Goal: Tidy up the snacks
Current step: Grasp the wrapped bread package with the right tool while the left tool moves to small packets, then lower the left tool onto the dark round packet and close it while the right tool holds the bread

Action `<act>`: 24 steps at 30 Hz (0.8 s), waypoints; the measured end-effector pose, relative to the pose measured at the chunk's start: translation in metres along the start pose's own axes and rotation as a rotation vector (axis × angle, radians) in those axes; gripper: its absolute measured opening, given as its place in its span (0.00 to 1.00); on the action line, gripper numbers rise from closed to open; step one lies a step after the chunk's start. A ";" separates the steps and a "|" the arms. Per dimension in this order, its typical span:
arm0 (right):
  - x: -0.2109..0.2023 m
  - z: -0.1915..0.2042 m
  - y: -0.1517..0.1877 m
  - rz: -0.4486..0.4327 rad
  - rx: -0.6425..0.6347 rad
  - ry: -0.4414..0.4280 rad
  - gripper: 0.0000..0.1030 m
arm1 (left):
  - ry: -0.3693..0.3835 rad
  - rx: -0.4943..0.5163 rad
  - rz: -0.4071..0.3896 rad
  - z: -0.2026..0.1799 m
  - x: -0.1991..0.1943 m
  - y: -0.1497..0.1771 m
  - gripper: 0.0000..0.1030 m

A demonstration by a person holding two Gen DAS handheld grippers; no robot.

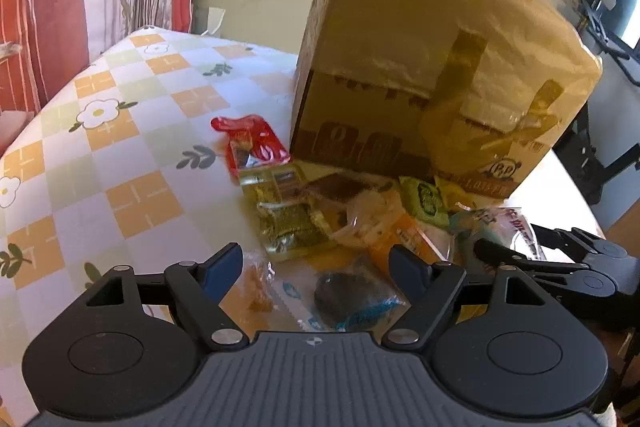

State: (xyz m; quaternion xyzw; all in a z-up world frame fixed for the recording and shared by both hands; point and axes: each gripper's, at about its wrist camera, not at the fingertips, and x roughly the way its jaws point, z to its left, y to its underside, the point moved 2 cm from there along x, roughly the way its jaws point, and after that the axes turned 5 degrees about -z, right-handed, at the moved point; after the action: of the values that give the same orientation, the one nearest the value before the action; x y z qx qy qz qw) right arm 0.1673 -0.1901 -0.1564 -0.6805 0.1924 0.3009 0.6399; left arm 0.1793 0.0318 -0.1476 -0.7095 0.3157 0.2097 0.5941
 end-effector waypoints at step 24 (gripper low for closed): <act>-0.011 -0.003 0.021 -0.065 0.032 -0.021 0.77 | -0.024 0.049 0.066 -0.021 0.022 0.019 0.79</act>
State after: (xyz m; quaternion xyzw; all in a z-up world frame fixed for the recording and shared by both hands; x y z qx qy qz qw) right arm 0.1460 -0.1963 -0.1653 -0.6727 0.1684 0.2839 0.6622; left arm 0.1800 0.0053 -0.1710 -0.6814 0.3369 0.2301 0.6077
